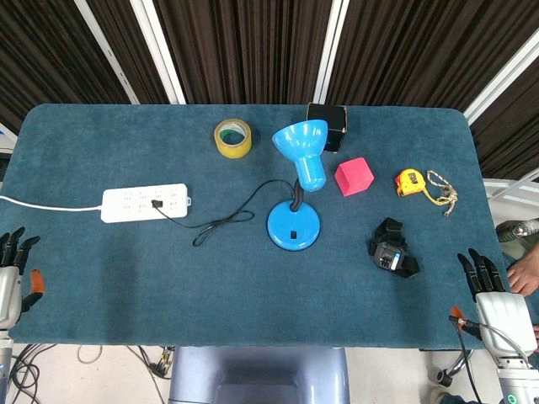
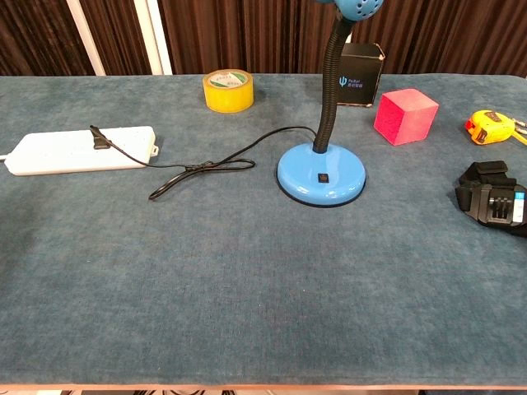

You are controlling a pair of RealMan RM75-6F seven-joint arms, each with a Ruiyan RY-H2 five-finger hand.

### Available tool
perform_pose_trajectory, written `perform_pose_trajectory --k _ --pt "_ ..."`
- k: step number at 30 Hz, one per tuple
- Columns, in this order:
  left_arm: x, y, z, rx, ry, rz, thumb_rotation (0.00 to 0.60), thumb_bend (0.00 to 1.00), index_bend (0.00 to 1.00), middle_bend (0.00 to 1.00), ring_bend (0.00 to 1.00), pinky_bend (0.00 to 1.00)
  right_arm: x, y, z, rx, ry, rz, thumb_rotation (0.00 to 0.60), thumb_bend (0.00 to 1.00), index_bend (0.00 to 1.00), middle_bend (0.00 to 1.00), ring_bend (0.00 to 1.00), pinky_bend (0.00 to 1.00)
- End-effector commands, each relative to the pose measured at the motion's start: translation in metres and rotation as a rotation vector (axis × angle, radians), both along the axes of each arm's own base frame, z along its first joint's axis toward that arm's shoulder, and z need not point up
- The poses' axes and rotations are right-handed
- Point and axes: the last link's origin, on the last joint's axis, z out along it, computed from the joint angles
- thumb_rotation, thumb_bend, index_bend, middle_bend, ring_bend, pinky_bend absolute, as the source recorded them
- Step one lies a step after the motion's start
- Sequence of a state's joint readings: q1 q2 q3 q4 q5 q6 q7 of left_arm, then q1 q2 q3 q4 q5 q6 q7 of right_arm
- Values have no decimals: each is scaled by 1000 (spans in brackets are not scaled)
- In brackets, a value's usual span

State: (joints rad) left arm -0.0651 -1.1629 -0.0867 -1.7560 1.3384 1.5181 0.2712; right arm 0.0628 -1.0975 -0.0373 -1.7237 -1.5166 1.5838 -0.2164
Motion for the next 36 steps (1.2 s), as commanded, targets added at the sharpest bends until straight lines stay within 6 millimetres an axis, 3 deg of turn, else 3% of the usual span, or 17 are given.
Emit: perform_pose_trajectory --k 1,22,23,25,26,27,32,36 --pt "0 0 0 1 -1 0 600 630 172 29 0 6 1 1 1 -3 -3 2 600 307 0 42 89 1000" --pt "-2 0 1 -5 -4 1 600 630 172 29 0 3 4 2 1 -8 -29 1 600 307 0 38 89 1000" --pt "-2 0 1 -4 -5 0 600 630 172 29 0 3 3 2 1 -11 -36 -4 600 307 0 38 89 925" --pt "-1 0 1 0 -6 0 600 630 172 29 0 3 4 2 0 -14 -45 -7 600 307 0 38 88 483" --pt "-1 0 1 1 -8 1 600 630 172 29 0 3 4 2 0 -13 -46 -6 600 307 0 38 89 203" --pt "-1 0 0 0 -13 3 600 630 172 29 0 3 4 2 -1 -9 -49 -3 600 307 0 38 89 67" --pt "-1 1 -1 -2 -17 8 600 630 172 29 0 3 11 0 -2 19 -56 24 600 307 0 50 154 228" --pt "-1 2 -1 4 -25 15 600 630 172 29 0 3 28 -16 -6 84 -64 62 600 325 0 129 210 352"
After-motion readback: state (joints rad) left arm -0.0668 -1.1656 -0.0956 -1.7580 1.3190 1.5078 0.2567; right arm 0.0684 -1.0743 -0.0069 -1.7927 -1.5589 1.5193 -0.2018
